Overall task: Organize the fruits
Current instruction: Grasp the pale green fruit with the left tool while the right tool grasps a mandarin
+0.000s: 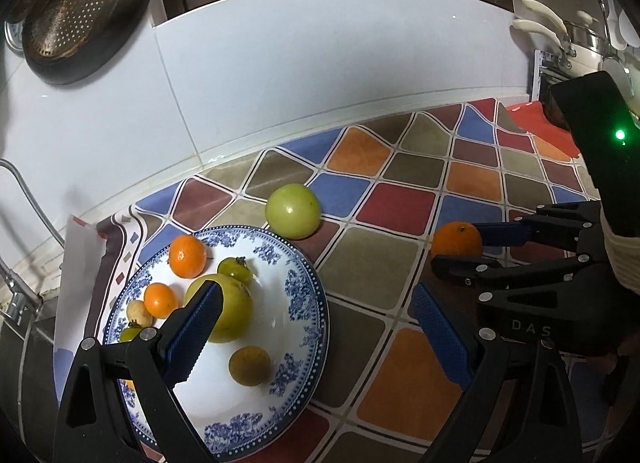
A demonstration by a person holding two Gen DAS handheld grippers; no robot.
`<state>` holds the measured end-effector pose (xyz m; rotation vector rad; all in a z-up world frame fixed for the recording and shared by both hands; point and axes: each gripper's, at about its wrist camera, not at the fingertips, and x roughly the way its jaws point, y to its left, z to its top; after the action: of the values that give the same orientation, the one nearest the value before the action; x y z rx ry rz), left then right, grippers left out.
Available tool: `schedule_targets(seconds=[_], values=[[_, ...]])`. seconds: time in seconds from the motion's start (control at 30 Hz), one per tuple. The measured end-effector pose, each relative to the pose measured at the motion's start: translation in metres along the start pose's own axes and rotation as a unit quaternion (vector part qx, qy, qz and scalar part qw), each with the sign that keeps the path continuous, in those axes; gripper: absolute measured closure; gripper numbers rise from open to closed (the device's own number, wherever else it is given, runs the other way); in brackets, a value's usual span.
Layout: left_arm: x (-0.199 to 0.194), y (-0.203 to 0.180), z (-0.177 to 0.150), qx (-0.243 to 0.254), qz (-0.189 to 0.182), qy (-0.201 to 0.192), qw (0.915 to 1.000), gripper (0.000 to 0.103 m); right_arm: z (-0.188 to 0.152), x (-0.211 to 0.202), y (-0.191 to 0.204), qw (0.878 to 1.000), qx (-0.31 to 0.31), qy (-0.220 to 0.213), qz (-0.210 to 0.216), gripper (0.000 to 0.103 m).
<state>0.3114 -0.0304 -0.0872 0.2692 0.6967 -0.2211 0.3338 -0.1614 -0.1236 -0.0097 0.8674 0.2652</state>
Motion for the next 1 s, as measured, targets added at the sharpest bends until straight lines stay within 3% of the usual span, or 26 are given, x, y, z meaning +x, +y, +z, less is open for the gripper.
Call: schedule_targets(seconds=[0.27, 0.57, 0.9, 1.0], values=[[0.013, 0.009, 0.015, -0.013, -0.015, -0.002, 0.9998, 0.009, 0.011, -0.006, -0.008, 1.000, 0.020, -0.018, -0.005, 0.059], [0.044, 0.030, 0.045, -0.059, -0.037, 0.018, 0.9974, 0.026, 0.031, -0.002, -0.012, 0.998, 0.040, -0.043, -0.010, 0.059], [0.091, 0.041, 0.059, -0.088, -0.047, 0.077, 0.9920, 0.046, 0.046, 0.012, -0.020, 0.996, 0.074, -0.056, 0.000, 0.059], [0.100, 0.041, 0.062, -0.087, -0.040, 0.085, 0.9918, 0.048, 0.049, 0.019, -0.021, 0.995, 0.078, -0.056, -0.005, 0.059]])
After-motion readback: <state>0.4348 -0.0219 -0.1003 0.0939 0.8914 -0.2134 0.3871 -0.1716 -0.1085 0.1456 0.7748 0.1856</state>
